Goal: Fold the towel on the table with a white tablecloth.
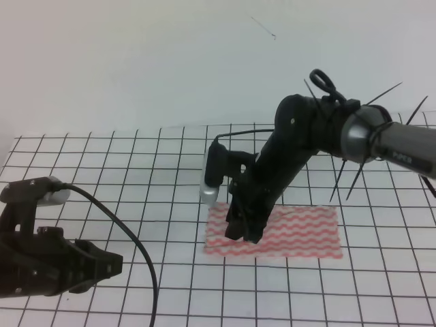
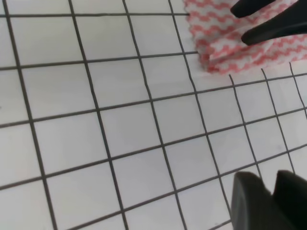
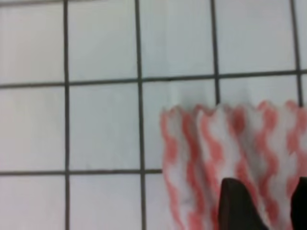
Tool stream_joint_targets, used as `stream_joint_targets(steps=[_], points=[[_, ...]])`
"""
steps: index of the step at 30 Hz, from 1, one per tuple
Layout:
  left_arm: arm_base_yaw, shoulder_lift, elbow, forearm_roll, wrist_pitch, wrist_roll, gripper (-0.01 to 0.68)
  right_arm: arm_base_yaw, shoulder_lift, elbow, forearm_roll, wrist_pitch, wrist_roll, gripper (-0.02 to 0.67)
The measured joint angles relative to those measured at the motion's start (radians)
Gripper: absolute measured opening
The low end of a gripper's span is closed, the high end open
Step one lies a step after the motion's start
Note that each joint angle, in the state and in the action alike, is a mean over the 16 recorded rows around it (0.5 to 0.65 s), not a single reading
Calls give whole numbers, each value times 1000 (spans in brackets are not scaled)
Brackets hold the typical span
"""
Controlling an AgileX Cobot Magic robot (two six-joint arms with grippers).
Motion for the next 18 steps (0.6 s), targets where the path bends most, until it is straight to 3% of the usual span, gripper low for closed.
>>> stream_joint_targets(steps=[7, 18], points=[[0, 0, 0, -1, 2, 0, 92, 11, 12, -3, -26, 1, 0, 224], [0, 1, 0, -6, 5, 0, 93, 12, -9, -17, -32, 9, 0, 70]])
